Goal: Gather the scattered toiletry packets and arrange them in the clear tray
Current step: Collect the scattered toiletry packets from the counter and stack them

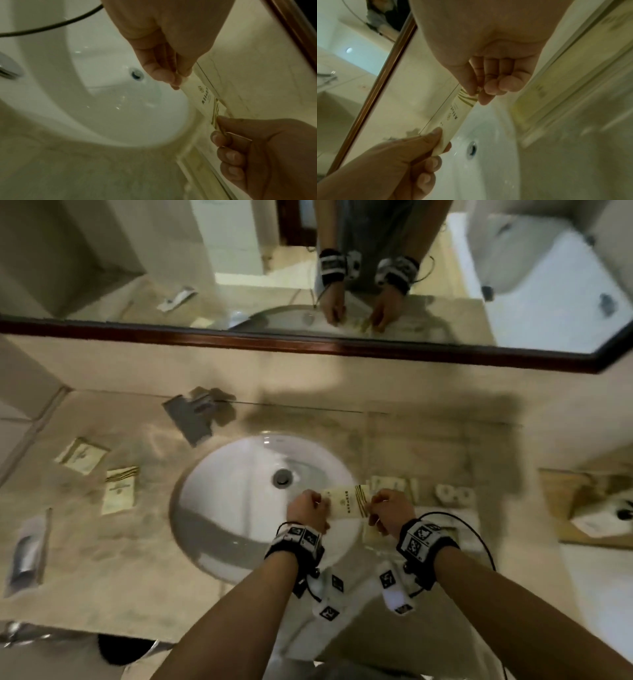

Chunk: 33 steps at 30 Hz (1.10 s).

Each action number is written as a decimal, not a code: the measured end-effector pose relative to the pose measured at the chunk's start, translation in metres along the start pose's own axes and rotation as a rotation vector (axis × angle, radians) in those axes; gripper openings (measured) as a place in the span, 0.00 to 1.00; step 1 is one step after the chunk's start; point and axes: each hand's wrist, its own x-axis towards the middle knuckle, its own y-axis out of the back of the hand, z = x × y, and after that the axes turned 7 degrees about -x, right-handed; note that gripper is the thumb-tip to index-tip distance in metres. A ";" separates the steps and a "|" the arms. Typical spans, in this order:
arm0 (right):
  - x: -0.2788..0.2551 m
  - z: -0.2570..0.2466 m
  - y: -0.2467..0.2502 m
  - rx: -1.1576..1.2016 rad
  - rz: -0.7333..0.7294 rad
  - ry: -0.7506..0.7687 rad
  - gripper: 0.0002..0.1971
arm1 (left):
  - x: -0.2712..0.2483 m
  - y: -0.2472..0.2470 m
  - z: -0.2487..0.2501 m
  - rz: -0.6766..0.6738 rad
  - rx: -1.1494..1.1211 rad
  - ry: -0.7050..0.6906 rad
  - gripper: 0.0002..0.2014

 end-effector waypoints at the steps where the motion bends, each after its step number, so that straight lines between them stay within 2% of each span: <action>1: 0.002 0.010 0.016 0.022 0.003 -0.020 0.08 | 0.000 -0.014 0.011 -0.003 0.041 -0.035 0.13; 4: 0.007 0.039 0.063 0.071 0.045 -0.087 0.09 | -0.002 -0.057 0.044 -0.019 0.158 -0.074 0.14; 7: 0.014 0.052 0.087 0.076 0.100 -0.127 0.15 | -0.002 -0.083 0.064 -0.010 0.271 -0.105 0.13; 10: 0.021 0.053 0.098 0.048 0.071 -0.140 0.21 | 0.003 -0.097 0.074 0.009 0.373 -0.126 0.12; 12: 0.028 0.052 0.102 0.033 0.058 -0.152 0.22 | 0.008 -0.100 0.079 0.015 0.446 -0.143 0.13; 14: 0.034 0.050 0.104 0.029 0.046 -0.158 0.17 | 0.014 -0.102 0.081 0.031 0.504 -0.149 0.13; 18: 0.043 0.046 0.102 0.044 0.020 -0.151 0.19 | 0.025 -0.105 0.080 0.048 0.578 -0.143 0.13; 25: 0.048 0.040 0.097 0.056 0.029 -0.149 0.14 | 0.037 -0.110 0.074 0.065 0.656 -0.156 0.10; 30: 0.053 0.043 0.095 -0.022 0.045 -0.117 0.13 | 0.041 -0.112 0.074 0.067 0.630 -0.170 0.09; 33: 0.051 0.040 0.092 -0.079 0.105 -0.085 0.17 | 0.037 -0.104 0.069 0.086 0.551 -0.176 0.09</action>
